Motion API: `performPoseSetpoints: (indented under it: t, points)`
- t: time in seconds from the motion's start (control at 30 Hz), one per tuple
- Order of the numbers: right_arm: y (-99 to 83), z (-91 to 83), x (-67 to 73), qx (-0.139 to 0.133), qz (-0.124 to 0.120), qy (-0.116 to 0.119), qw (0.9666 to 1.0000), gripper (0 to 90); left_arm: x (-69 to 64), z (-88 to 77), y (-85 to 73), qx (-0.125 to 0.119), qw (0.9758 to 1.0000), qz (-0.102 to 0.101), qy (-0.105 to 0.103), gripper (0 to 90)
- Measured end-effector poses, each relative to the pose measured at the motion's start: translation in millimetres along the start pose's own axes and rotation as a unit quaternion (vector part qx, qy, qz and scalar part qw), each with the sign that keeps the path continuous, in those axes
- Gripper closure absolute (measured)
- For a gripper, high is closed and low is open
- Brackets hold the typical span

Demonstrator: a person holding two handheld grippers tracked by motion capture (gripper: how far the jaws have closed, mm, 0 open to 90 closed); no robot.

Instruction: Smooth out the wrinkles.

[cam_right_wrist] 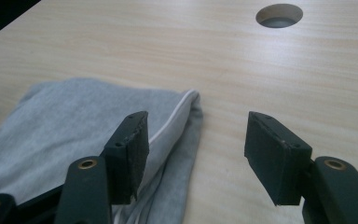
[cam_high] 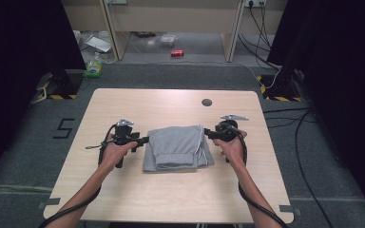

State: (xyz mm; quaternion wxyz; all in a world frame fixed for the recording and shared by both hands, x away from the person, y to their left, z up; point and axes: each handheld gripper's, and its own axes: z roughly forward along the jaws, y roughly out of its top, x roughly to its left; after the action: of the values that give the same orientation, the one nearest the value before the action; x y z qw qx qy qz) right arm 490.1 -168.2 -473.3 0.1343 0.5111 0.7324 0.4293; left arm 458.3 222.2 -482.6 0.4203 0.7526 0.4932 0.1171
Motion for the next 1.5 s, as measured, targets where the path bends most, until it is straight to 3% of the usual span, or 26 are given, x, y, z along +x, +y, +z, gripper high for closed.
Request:
performPoseSetpoints:
  t: [0.27, 0.4, 0.73, 1.17, 1.5]
  points:
    - [-14.7, -25.1, 9.4, 0.005, -0.022, 0.016, 0.9996, 39.0, -16.9, -27.2, -19.3, 0.010, 0.9995, 0.019, -0.022, 35.2]
    - [-20.8, -36.6, 14.7, 0.006, -0.042, 0.018, 0.9989, 38.5, -22.2, -38.2, -31.0, 0.009, 0.9993, 0.014, -0.032, 30.7]
    - [-45.5, -58.6, 22.2, 0.013, -0.080, 0.017, 0.9966, 38.2, -38.2, -59.8, -60.6, 0.006, 0.9988, 0.039, -0.028, 19.8]
    - [-79.2, -81.3, 21.9, 0.027, -0.077, 0.023, 0.9964, 37.8, -53.7, -78.4, -92.2, 0.000, 0.9973, 0.067, -0.030, 17.0]
    - [-101.6, -96.8, 26.8, 0.041, -0.099, 0.015, 0.9941, 35.1, -64.7, -90.2, -116.7, 0.010, 0.9959, 0.079, -0.043, 16.7]
